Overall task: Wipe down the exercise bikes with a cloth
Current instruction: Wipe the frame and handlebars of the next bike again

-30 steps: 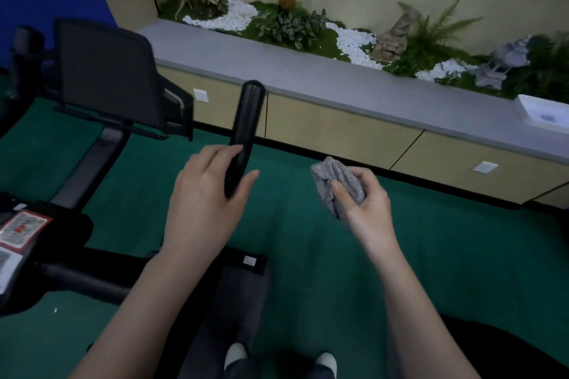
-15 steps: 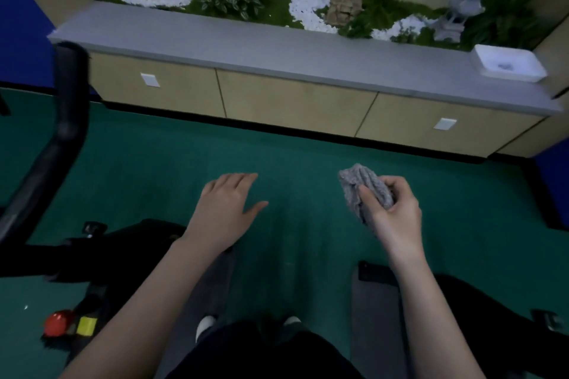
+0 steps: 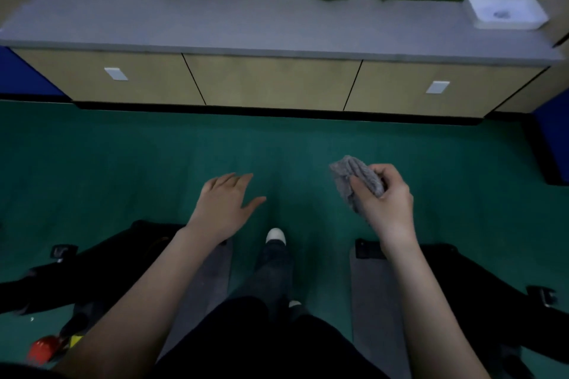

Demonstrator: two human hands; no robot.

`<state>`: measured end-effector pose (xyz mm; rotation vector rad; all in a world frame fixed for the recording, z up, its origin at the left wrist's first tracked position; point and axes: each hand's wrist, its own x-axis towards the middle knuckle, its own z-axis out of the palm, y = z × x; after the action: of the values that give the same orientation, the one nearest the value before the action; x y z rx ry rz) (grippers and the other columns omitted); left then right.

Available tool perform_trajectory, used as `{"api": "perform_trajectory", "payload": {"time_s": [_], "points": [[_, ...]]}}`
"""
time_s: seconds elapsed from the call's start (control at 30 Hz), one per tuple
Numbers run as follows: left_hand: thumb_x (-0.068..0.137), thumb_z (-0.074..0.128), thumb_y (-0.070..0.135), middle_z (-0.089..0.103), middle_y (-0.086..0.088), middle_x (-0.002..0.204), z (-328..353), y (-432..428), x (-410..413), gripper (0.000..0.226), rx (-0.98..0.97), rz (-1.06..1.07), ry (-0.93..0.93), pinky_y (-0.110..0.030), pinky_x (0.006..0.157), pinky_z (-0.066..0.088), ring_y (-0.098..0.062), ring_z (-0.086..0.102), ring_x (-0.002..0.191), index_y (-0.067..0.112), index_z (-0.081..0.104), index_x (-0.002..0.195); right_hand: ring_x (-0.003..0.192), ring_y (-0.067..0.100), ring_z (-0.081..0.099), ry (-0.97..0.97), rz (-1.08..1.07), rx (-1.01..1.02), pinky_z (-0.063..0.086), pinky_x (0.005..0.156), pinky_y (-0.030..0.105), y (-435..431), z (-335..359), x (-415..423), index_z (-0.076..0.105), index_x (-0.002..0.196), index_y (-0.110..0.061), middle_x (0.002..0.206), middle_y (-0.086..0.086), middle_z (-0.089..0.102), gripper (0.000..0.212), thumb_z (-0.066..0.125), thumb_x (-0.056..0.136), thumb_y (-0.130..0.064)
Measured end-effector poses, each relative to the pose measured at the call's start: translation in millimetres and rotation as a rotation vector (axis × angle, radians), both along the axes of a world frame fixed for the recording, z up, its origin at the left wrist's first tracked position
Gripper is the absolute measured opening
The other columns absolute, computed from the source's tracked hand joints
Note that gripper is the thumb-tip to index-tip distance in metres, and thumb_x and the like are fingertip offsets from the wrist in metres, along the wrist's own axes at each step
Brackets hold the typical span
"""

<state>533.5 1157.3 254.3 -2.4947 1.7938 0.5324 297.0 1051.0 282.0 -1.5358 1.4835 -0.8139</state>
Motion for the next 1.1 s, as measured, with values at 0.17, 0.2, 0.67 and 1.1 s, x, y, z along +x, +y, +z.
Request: {"api": "perform_trajectory", "payload": {"time_s": [0.17,0.2,0.67,1.1], "points": [[0.093,0.035,0.059,0.039,-0.007,0.148,-20,-47,37,0.067,0.079,0.043,0.029,-0.037,0.113,0.019,-0.021,0.028,0.14,0.019,0.029,0.147,0.063,-0.006,0.054,0.043,0.099,-0.044,0.039,0.057,0.011,-54,-1,49,0.057,0.087,-0.02,0.072,-0.017,0.058,0.016,0.071,0.081,-0.018],[0.093,0.035,0.059,0.039,-0.007,0.148,-22,-58,46,0.067,0.086,0.063,0.042,-0.037,0.113,0.019,-0.021,0.028,0.14,0.019,0.029,0.147,0.063,-0.008,0.054,0.052,0.127,-0.047,0.038,0.055,0.008,-65,1,61,0.057,0.087,-0.021,0.073,-0.017,0.058,0.016,0.071,0.081,-0.018],[0.093,0.037,0.058,0.042,-0.007,0.146,-37,-115,156,0.064,0.09,0.391,0.168,-0.041,0.107,0.028,-0.026,0.038,0.132,0.019,0.033,0.144,0.077,0.018,0.063,0.067,0.403,0.074,0.053,0.073,0.04,-175,-1,214,0.06,0.092,-0.021,0.086,0.0,0.068,0.013,0.069,0.082,-0.022],[0.094,0.041,0.052,0.033,-0.001,0.15,-51,-161,221,0.061,-0.005,0.83,0.181,-0.041,0.106,0.034,-0.025,0.035,0.134,0.018,0.031,0.145,0.07,-0.008,0.057,-0.002,0.947,0.054,0.041,0.055,0.005,-285,-15,367,0.058,0.094,-0.021,0.085,-0.011,0.062,0.015,0.069,0.084,-0.018]]}}
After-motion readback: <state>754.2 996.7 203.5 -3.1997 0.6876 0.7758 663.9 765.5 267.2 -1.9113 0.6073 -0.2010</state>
